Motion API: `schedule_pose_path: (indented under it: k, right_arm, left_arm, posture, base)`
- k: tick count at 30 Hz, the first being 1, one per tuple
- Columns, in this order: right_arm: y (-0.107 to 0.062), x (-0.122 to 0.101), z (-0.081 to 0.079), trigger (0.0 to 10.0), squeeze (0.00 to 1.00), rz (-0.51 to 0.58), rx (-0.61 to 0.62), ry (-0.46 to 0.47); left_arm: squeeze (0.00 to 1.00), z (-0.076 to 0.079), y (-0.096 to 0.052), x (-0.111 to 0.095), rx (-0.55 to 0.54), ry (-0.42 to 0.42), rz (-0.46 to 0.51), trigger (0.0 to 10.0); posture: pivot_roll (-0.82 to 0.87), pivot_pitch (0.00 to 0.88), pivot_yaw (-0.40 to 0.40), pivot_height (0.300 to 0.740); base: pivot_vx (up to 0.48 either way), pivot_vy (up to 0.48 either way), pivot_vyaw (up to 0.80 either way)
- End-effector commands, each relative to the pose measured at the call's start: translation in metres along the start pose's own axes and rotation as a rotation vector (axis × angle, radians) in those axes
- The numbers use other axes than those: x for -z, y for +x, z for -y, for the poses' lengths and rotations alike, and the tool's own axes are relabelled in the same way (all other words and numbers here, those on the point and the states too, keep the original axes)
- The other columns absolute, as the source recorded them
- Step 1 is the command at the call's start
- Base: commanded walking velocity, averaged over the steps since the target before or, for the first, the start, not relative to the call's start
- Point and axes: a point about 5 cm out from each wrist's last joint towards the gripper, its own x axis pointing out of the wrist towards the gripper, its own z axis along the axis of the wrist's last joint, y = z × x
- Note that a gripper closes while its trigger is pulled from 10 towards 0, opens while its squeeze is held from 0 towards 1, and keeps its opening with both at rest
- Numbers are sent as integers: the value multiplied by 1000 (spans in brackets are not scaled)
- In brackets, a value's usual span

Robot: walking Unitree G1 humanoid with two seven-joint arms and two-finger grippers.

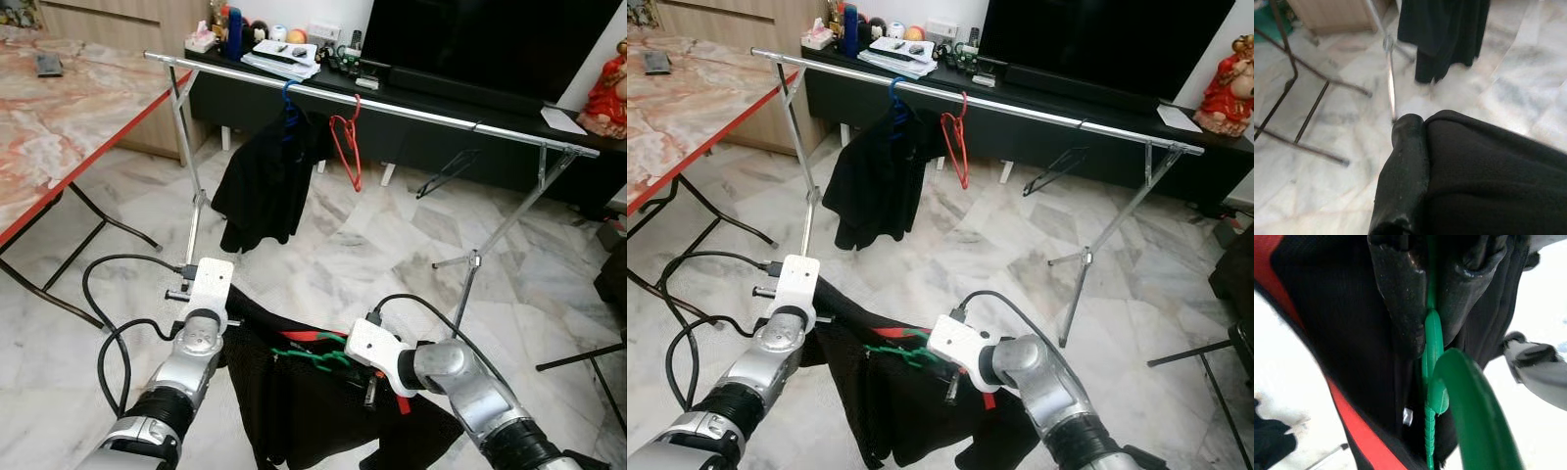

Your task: Hang hanger

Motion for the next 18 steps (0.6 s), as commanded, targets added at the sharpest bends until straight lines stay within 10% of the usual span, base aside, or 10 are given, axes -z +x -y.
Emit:
schedule_pose_path:
  k: [1, 12, 18]
  right_arm:
    - [-12, 23, 7, 10000, 0, -74, 58, 35]
    - [-30, 16, 6, 10000, 0, 11, -20, 21]
    - [-43, 16, -6, 10000, 0, -16, -191, -137]
  left_arm:
    - [0, -17, -1, 21, -29, 63, -84, 0]
    - [0, -38, -16, 73, -34, 184, -290, 0]
    - [0, -36, -20, 81, -18, 179, -306, 0]
  posture:
    - [2, 99, -131, 740]
    - [-3, 99, -129, 740]
    - [-7, 99, -133, 740]
  base:
    - [0, 0, 0]
    - [0, 0, 0]
    - [0, 0, 0]
